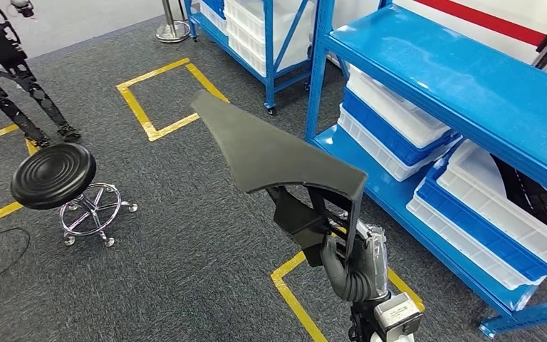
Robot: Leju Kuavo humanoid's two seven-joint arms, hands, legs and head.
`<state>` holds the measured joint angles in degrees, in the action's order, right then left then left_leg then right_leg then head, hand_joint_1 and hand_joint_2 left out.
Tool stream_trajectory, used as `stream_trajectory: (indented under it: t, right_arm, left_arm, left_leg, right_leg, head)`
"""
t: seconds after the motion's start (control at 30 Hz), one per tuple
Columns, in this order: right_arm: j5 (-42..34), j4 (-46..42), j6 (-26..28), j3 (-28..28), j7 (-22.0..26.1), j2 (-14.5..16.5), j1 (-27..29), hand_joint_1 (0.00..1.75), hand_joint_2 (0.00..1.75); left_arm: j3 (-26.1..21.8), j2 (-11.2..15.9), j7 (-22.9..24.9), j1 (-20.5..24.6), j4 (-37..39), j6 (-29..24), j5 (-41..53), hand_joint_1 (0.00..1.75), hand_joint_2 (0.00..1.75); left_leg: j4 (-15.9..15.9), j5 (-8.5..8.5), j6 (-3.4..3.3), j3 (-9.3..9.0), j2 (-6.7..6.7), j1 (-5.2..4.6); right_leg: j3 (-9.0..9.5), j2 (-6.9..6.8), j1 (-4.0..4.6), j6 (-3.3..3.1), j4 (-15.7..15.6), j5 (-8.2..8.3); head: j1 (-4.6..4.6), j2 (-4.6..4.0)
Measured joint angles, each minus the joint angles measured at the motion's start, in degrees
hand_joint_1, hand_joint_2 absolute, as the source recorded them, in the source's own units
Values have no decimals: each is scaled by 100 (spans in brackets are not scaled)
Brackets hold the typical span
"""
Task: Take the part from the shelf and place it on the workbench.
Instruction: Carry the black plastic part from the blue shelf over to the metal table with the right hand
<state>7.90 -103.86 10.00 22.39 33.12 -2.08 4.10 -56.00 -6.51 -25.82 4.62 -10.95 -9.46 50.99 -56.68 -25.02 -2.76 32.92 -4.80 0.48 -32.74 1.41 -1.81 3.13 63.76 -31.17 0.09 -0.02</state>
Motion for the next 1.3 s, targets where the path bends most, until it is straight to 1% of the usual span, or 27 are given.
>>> stream_trajectory:
  t: [0.03, 0.07, 0.1, 0.17, 0.23, 0.3, 0.37, 0.4, 0.43, 0.47, 0.53, 0.6, 0.67, 0.7, 0.77, 0.83, 0.87, 0.9, 0.93, 1.0, 1.03, 1.07, 1.1, 1.17, 1.2, 1.23, 1.3]
  right_arm:
    - [1, -1, -8, 4, 1, -1, -2, 175, 175]
    - [1, -1, -22, 9, 3, -4, -1, 175, 175]
    - [2, -1, -39, 18, 4, -8, -2, 175, 175]
    - [3, -2, -69, 46, 9, -15, -11, 175, 175]
    - [3, -4, -80, 74, 13, -15, -25, 175, 175]
    - [2, -7, -82, 85, 16, -18, -27, 175, 175]
    - [2, -9, -83, 88, 17, -26, -23, 175, 175]
    - [3, -9, -85, 90, 18, -28, -22, 175, 175]
    - [3, -9, -86, 91, 19, -30, -23, 175, 175]
    - [3, -9, -88, 91, 19, -30, -25, 175, 175]
    - [3, -9, -92, 91, 27, -33, -31, 175, 175]
    - [2, -9, -103, 92, 47, -39, -33, 175, 175]
    - [-3, -13, -118, 97, 67, -44, -34, 175, 175]
    - [-7, -15, -124, 102, 74, -49, -34, 175, 175]
    - [-17, -20, -129, 115, 89, -65, -32, 175, 175]
    - [-22, -14, -133, 127, 96, -97, 0, 175, 175]
    - [-26, -11, -134, 131, 97, -116, 26, 175, 175]
    - [-28, -8, -134, 132, 97, -133, 50, 175, 175]
    - [-32, -5, -134, 132, 99, -149, 64, 175, 175]
    - [-34, -3, -128, 133, 109, -172, 72, 175, 175]
    - [-34, -3, -122, 134, 116, -181, 76, 175, 175]
    - [-34, -6, -113, 134, 126, -191, 85, 175, 175]
    - [-35, -9, -102, 135, 134, -198, 98, 175, 175]
    - [-36, -16, -83, 135, 149, -205, 121, 175, 175]
    - [-37, -20, -78, 135, 151, -206, 127, 175, 175]
    - [-39, -27, -75, 135, 154, -204, 133, 175, 175]
    - [-42, -43, -74, 134, 159, -204, 148, 175, 175]
  left_arm:
    - [0, 2, 3, 3, -1, 0, 0, 0, 175]
    - [-1, 5, 7, 4, -1, -1, 0, 0, 175]
    - [-1, 9, 10, -2, -2, -1, 1, 0, 175]
    - [-2, 10, 13, -34, -3, -1, 8, 0, 175]
    - [-1, 6, 16, -57, -2, 7, 16, 0, 175]
    - [0, 3, 17, -46, -2, 16, 17, 0, 175]
    - [0, 4, 14, -38, -2, 29, 17, 0, 175]
    - [0, 4, 11, -42, -2, 36, 17, 0, 175]
    - [0, 4, 9, -47, -2, 40, 17, 0, 175]
    - [0, 4, 5, -49, -2, 43, 17, 0, 175]
    - [0, 7, -4, -40, -3, 45, 18, 0, 175]
    - [0, 10, -17, -24, -3, 49, 19, 0, 175]
    - [0, 18, -24, -21, -3, 52, 20, 0, 175]
    - [0, 20, -26, -27, -4, 54, 20, 0, 175]
    - [0, 20, -32, -28, -5, 58, 21, 0, 175]
    - [0, 20, -36, -15, -5, 66, 28, 0, 175]
    - [0, 21, -36, -12, -5, 72, 40, 0, 175]
    - [0, 21, -34, -11, -5, 77, 53, 0, 175]
    - [0, 21, -31, -15, -5, 82, 66, 0, 175]
    - [0, 17, -25, -20, -5, 90, 87, 0, 175]
    - [0, 17, -24, -21, -5, 93, 95, 0, 175]
    - [0, 19, -24, -22, -5, 95, 101, 0, 175]
    - [0, 21, -24, -27, -5, 96, 103, 0, 175]
    - [0, 28, -23, -49, -5, 97, 109, 0, 175]
    - [1, 29, -23, -62, -4, 98, 114, 0, 175]
    - [1, 29, -24, -70, -3, 99, 119, 0, 175]
    - [2, 26, -23, -63, -2, 101, 125, 0, 175]
  left_leg:
    - [-49, -18, 48, 28, -69, 7]
    - [-87, -32, 91, 62, -127, 11]
    - [-108, -35, 131, 100, -180, 17]
    - [-120, -22, 185, 148, -231, 61]
    - [-347, -154, 225, 260, 12, 76]
    - [-993, -495, 249, 564, 350, 68]
    - [-1661, -749, 254, 898, 450, 71]
    - [-1760, -734, 244, 953, 460, 70]
    - [-1639, -617, 224, 895, 472, 68]
    - [-1322, -425, 193, 735, 506, 61]
    - [-585, -144, 125, 351, 717, 1]
    - [-269, -107, 84, 201, 847, -82]
    - [-209, -96, 47, 184, 741, -118]
    - [-153, -75, 22, 144, 683, -113]
    - [-40, -22, -30, 55, 561, -79]
    - [-16, -6, -51, 44, 423, -65]
    - [-17, -6, -52, 46, 343, -69]
    - [-19, -7, -51, 46, 262, -71]
    - [-24, -8, -48, 44, 182, -71]
    - [-53, -22, -22, 41, 27, -60]
    - [-84, -38, 5, 49, -46, -66]
    - [-113, -52, 33, 66, -106, -69]
    - [-133, -60, 59, 86, -150, -75]
    - [-146, -58, 95, 120, -214, -66]
    - [-169, -80, 114, 136, -169, -61]
    - [-270, -156, 139, 183, -55, -56]
    - [-796, -472, 195, 423, 273, -46]
  right_leg:
    - [136, 99, -32, 21, -322, 112]
    - [219, 175, -45, 4, -510, 162]
    - [243, 208, -36, -44, -569, 166]
    - [264, 107, -17, -149, -566, 188]
    - [271, -5, -10, -213, -575, 210]
    - [275, -140, 32, -260, -579, 204]
    - [278, -289, 80, -299, -578, 183]
    - [284, -357, 98, -314, -577, 171]
    - [296, -419, 112, -330, -577, 159]
    - [314, -476, 123, -340, -577, 143]
    - [345, -574, 154, -341, -579, 108]
    - [355, -672, 180, -315, -585, 81]
    - [372, -786, 200, -268, -612, 59]
    - [382, -772, 196, -246, -593, 28]
    - [248, -532, 194, -253, -245, -153]
    - [-124, -251, 168, -305, 496, -425]
    - [-314, -205, 163, -309, 813, -508]
    - [-428, -190, 162, -290, 953, -509]
    - [-437, -177, 159, -250, 875, -415]
    - [-177, -64, 126, -145, 163, -41]
    - [-30, 10, 111, -126, -197, 120]
    - [75, 68, 100, -137, -439, 225]
    - [114, 93, 102, -172, -528, 263]
    - [122, 17, 108, -249, -524, 286]
    - [121, -23, 104, -273, -527, 296]
    - [122, -70, 97, -301, -531, 303]
    - [119, -170, 113, -345, -536, 305]
  head:
    - [5, 0]
    - [10, 0]
    - [13, 0]
    - [5, 0]
    - [-20, 0]
    - [-49, 0]
    - [-57, 0]
    - [-58, 0]
    - [-58, 0]
    - [-58, 0]
    - [-57, 0]
    - [-54, 0]
    - [-57, 0]
    - [-54, 0]
    - [-37, 0]
    - [-19, 0]
    - [-9, 0]
    - [-10, 1]
    - [-10, 1]
    - [-10, 1]
    - [-5, 0]
    - [-5, 0]
    - [-7, 0]
    - [-13, 0]
    - [-15, 0]
    - [-29, 0]
    - [-57, 0]
